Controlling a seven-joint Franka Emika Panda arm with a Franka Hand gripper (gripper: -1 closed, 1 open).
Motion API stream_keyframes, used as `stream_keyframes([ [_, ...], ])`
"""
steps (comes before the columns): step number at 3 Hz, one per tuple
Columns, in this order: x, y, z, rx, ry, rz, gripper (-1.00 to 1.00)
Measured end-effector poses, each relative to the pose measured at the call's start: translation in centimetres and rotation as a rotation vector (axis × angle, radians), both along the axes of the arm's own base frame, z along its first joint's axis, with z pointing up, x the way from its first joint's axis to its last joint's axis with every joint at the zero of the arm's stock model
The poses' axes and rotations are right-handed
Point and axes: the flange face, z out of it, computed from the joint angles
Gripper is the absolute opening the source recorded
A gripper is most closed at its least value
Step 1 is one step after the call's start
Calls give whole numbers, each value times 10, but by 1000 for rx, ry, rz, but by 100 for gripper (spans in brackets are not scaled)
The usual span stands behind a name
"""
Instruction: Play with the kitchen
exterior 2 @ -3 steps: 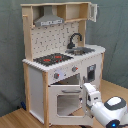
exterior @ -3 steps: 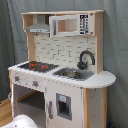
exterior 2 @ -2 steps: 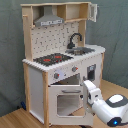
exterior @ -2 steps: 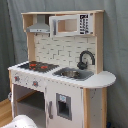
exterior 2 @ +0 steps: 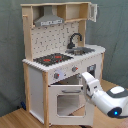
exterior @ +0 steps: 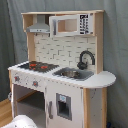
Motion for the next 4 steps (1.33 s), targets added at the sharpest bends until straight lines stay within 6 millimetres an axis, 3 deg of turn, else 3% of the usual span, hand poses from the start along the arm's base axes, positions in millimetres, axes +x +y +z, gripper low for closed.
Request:
stream_keyframes([
  [2,6,-16,45,-127,49,-49,100],
  [4,19,-64,62,-243,153,-132,100],
])
